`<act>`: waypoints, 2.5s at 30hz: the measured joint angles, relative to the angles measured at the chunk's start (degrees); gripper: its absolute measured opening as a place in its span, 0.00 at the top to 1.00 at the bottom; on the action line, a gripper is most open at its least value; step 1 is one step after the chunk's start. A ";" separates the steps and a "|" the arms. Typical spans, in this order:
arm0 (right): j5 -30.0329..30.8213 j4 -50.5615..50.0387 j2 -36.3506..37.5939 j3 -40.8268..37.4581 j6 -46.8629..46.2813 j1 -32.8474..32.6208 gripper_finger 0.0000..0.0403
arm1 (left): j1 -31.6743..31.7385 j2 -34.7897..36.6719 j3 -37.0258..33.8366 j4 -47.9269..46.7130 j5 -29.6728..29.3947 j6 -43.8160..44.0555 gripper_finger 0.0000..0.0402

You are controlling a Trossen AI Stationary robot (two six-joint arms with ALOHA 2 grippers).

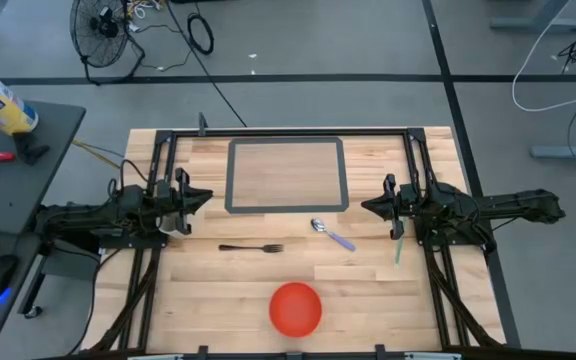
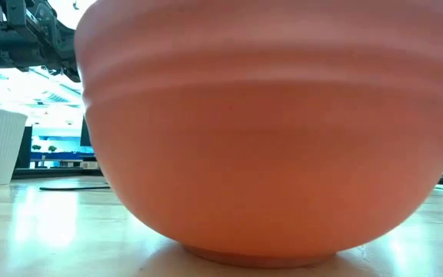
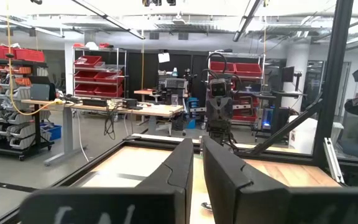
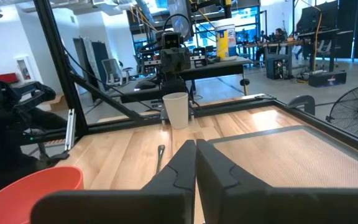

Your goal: Pick & Place Utensil

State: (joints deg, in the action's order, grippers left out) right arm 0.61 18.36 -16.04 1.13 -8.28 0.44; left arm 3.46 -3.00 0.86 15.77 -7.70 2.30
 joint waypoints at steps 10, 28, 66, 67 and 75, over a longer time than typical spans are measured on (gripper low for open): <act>-0.01 0.00 0.01 0.00 -0.01 -0.01 0.97 | 0.00 0.02 0.00 -0.01 0.00 0.00 0.90; 0.68 0.15 -0.01 -0.02 7.81 0.03 0.97 | 0.00 0.00 0.00 0.00 0.00 0.00 0.90; 7.93 17.54 -31.28 16.66 6.17 -12.73 0.95 | 0.00 0.02 0.00 0.03 0.00 0.00 0.90; 8.52 17.56 -33.17 17.93 6.20 -13.51 0.93 | -0.02 0.01 0.00 0.03 0.00 -0.01 0.90; 12.89 12.00 -48.86 30.92 8.29 -20.92 0.75 | -0.02 0.00 0.00 0.03 0.00 -0.01 0.90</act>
State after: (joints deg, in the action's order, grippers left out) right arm 13.50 30.37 -64.90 32.05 0.01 -20.48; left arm 3.45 -3.00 0.86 15.79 -7.70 2.29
